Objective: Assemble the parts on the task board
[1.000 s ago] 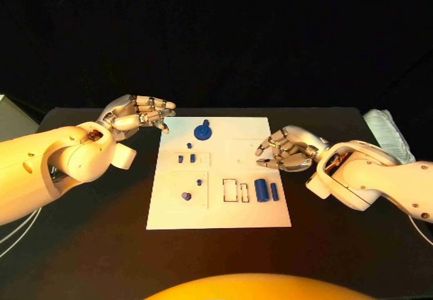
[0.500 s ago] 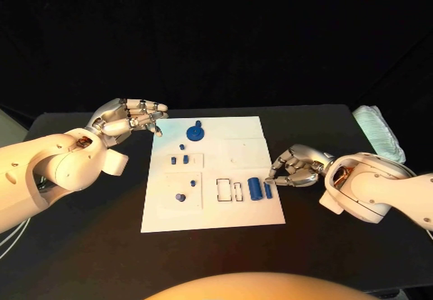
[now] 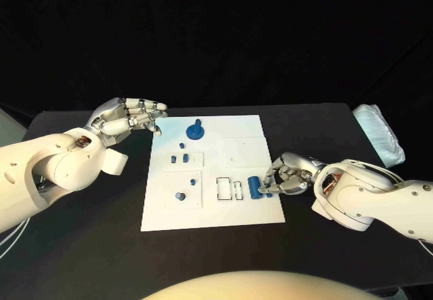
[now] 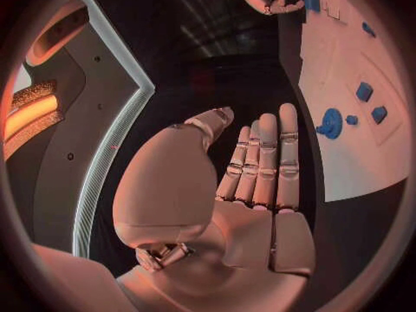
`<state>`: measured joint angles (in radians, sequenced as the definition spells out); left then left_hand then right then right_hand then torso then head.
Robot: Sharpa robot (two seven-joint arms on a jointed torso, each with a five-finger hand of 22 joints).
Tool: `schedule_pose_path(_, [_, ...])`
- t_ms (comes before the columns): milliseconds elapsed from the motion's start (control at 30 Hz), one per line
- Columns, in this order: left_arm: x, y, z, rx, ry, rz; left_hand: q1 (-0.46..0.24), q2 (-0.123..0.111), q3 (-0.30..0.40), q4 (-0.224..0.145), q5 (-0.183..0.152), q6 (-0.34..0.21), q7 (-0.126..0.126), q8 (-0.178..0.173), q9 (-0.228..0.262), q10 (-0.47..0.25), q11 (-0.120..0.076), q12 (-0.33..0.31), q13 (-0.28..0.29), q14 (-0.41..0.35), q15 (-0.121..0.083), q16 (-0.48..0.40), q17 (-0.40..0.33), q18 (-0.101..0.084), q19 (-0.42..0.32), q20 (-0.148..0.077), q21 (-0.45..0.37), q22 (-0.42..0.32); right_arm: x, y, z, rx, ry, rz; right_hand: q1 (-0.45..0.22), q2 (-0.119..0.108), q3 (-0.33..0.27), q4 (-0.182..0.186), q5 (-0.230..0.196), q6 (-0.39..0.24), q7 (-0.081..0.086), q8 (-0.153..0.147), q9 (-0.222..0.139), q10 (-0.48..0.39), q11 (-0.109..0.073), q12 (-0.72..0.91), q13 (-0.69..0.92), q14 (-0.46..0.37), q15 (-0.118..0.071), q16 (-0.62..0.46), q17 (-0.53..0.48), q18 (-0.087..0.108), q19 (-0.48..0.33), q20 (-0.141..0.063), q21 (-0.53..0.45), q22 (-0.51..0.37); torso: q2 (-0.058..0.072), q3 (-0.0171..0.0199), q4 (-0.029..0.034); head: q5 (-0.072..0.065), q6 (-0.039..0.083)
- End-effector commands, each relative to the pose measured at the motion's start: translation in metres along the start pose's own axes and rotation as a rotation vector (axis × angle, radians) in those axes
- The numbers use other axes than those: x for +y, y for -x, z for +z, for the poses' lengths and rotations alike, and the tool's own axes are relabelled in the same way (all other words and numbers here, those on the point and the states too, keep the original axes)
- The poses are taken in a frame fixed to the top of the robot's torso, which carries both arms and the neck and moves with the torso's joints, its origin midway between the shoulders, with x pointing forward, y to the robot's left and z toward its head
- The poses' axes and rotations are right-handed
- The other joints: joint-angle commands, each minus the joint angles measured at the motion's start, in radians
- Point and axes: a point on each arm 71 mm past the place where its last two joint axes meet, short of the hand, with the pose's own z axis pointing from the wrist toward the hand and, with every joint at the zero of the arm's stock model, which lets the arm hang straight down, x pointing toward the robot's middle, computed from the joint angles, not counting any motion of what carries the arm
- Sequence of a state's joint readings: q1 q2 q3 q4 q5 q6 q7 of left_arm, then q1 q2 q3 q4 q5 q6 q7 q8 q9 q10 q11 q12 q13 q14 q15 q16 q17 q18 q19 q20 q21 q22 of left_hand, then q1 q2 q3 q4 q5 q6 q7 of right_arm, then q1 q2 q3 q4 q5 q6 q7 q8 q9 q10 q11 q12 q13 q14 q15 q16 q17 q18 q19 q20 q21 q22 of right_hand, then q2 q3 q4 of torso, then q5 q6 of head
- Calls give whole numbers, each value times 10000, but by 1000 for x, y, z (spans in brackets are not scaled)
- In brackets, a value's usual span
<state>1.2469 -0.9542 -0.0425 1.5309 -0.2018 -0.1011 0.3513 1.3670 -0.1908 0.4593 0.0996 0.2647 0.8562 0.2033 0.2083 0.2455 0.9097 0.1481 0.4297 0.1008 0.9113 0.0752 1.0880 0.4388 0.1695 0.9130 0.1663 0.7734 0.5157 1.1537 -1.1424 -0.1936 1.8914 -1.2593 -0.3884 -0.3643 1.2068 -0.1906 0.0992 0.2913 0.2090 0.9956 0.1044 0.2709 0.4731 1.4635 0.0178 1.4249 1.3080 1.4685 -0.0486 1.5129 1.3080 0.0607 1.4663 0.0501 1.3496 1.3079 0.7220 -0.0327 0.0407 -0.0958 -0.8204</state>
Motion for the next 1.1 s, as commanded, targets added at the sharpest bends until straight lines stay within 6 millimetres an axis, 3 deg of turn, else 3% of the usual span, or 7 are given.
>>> schedule_pose_path(33, [-1,-1,0,99,-95,-118,-71,2,10,43,1,-52,44,-60,-13,-58,-8,51,-8,4,34,-45,-6,137,47,44,-60,-8,2,-2,1,-270,22,-414,8,117,-66,0,57,-2,-76,35,16,111,-8,70,1172,755,-65,61,1288,-123,518,-53,82,1005,12,5,16,-2,-19])
schedule_pose_path(567, [0,0,0,70,-16,-107,-65,10,8,54,5,-47,43,-54,-13,-60,-10,57,-9,5,32,-42,-4,139,54,43,-72,-17,15,-16,10,47,281,-600,68,207,-181,-2,92,29,-86,65,29,127,-15,85,1208,764,-68,81,1339,-134,528,-52,137,1054,11,-12,10,96,-97])
schedule_pose_path(800, [0,0,0,99,30,-117,-62,16,8,61,7,-42,42,-51,-12,-63,-11,60,-9,5,31,-40,-3,140,59,43,-79,-23,14,-27,19,422,-103,-1001,-465,543,-1041,26,134,26,-96,137,64,105,-20,15,1243,768,-68,95,1393,-135,513,-44,159,1108,8,-23,23,103,-113])
schedule_pose_path(933, [0,0,-1,116,69,-123,-62,16,8,61,7,-42,42,-51,-12,-63,-11,60,-9,5,31,-40,-3,140,59,43,-79,-23,14,-33,24,517,-208,-1153,-548,667,-1173,22,210,65,-113,180,82,115,-32,16,1265,770,-76,96,1401,-137,514,-47,170,1125,9,-11,10,142,-129])
schedule_pose_path(1000, [1,0,-1,126,87,-127,-63,21,4,72,8,-36,42,-46,-11,-66,-10,63,-10,4,31,-39,-2,140,64,43,-87,-29,15,-35,26,554,-203,-1221,-492,708,-1198,-1,221,103,-129,213,95,117,-43,13,1272,771,-83,97,1406,-139,516,-51,182,1137,10,-8,11,132,-145])
schedule_pose_path(1100, [1,0,-1,141,112,-132,-63,21,4,72,8,-36,42,-46,-11,-66,-10,63,-10,4,31,-39,-2,140,64,43,-87,-29,17,-38,28,593,-161,-1293,132,723,-1200,-54,147,109,-150,277,118,122,-67,-7,1300,776,-106,105,1439,-142,515,-73,198,1167,5,-5,-3,146,-152])
